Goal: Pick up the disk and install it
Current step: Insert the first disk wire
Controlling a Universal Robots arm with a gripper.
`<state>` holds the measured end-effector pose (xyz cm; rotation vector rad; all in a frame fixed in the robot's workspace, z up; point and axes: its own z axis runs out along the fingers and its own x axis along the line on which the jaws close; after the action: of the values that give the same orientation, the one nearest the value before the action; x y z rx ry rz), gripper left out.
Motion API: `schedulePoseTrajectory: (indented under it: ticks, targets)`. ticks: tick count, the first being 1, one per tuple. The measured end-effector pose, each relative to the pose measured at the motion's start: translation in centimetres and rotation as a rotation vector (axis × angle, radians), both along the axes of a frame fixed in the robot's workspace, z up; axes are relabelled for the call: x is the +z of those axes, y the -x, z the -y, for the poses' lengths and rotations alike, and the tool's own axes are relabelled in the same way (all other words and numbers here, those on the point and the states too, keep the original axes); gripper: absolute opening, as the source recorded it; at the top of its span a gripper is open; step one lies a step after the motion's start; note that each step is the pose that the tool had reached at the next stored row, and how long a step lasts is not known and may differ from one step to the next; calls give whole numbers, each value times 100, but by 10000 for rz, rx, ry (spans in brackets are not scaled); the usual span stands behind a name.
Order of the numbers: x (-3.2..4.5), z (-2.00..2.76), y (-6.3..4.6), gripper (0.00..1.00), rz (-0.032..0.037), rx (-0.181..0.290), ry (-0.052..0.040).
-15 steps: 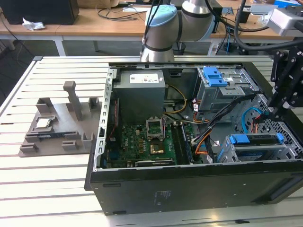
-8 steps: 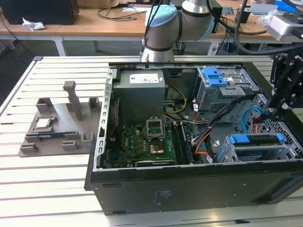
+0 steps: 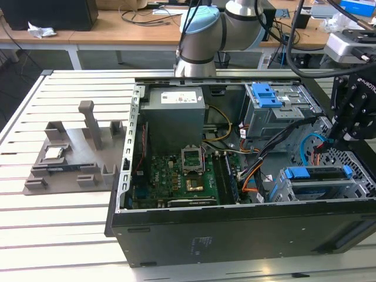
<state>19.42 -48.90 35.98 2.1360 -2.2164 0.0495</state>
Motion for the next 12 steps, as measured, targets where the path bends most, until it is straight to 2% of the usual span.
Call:
schedulePoseTrajectory:
  ticks: [5,6,7,8,12]
  targets:
    - [0,0,0,29,0,-1,43]
    - [0,0,0,22,0,-1,49]
    - [0,0,0,22,0,0,53]
    - [0,0,0,17,0,-1,60]
    - [0,0,0,17,0,-1,81]
